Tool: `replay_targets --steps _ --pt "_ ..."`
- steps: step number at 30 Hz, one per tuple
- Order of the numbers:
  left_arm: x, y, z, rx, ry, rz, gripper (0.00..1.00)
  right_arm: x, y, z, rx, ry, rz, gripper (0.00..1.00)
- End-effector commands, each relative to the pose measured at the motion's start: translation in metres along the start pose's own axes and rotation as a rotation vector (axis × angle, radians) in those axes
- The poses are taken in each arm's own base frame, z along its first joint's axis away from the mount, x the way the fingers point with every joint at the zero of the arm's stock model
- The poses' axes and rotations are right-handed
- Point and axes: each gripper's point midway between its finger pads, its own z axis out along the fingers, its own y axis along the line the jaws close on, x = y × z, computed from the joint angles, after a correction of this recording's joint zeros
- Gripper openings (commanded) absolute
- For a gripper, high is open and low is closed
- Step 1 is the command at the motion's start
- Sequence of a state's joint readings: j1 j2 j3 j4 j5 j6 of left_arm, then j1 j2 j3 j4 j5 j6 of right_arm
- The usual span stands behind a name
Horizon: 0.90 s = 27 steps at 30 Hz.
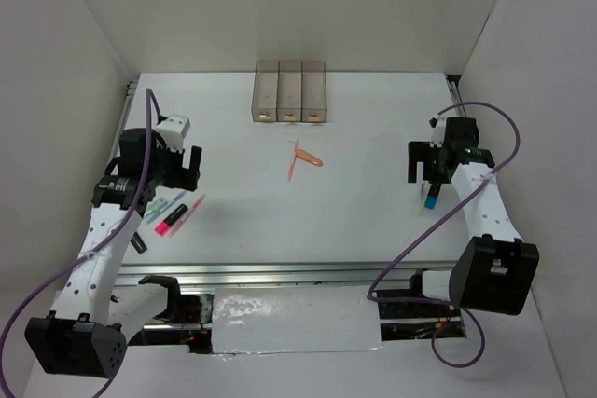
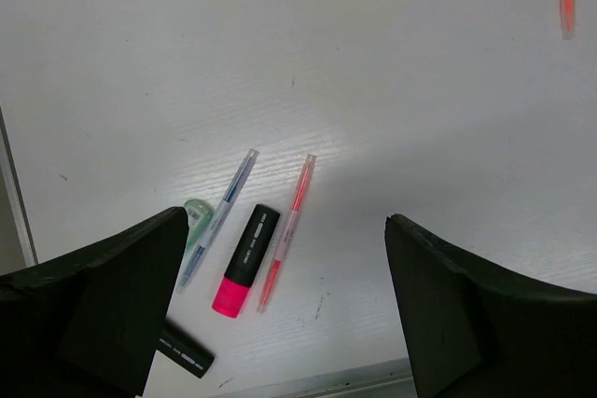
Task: Sort the stationery into containers
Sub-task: Grab a piece of stationery with the right arm
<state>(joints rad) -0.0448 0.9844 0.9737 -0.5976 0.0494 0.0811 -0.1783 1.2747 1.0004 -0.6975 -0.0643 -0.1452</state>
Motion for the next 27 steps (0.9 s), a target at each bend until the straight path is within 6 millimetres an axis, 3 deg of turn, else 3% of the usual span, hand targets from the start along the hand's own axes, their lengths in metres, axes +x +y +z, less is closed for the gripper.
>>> replay_targets --steps 1,11,14,21,27 --pt "-0.015 -0.004 -0.006 0.022 -0.068 0.022 0.99 -0.016 -0.005 -0.009 0.014 -0.04 0.027 1.0" --pt "-0.018 -0.012 -0.006 0.076 -0.066 0.033 0.99 -0.031 -0.018 -0.008 0.067 -0.089 0.039 0.99" --pt "-0.02 -0.015 -0.005 0.091 -0.069 0.037 0.99 -0.043 -0.02 0.0 0.057 -0.081 0.045 0.91" --pt "-0.018 -0.017 0.001 0.111 -0.045 0.042 0.99 -0.05 -0.018 0.042 -0.003 0.042 0.089 0.58" --pt "-0.015 -0.018 0.006 0.12 -0.037 0.043 0.99 -0.048 -0.024 0.071 -0.026 0.101 0.111 0.45"
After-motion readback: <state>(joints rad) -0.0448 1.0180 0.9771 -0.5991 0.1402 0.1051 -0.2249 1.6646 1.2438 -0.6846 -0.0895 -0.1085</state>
